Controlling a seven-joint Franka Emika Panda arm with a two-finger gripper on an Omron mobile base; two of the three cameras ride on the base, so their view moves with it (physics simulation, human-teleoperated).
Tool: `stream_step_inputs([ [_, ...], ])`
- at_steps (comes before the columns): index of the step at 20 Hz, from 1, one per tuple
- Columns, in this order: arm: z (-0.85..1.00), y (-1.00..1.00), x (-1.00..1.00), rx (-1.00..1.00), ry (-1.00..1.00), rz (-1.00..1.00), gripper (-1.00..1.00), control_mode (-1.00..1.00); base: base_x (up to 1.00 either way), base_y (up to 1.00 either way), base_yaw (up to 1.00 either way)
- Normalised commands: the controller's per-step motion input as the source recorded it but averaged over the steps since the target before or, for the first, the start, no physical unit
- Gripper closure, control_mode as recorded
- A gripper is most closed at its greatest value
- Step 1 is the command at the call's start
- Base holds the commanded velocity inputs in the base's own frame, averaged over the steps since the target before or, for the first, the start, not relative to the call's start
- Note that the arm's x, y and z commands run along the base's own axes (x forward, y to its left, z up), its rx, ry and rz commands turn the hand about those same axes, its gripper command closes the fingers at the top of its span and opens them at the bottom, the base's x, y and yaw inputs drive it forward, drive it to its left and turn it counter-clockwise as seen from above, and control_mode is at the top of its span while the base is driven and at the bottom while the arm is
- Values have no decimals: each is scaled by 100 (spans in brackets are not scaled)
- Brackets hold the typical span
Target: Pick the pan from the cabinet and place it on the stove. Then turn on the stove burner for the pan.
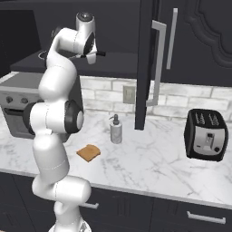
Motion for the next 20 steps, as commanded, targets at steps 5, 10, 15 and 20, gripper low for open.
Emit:
stream_step_inputs([
  [5,-67,11,34,1,-4,-4,-100,-100,0,0,0],
  [10,-63,26,27,6,-3,-1,-100,-100,0,0,0],
  [15,-67,27,33,7,-1,-1,100,-100,0,0,0],
  [20,-66,29,33,8,0,0,100,-100,0,0,0],
])
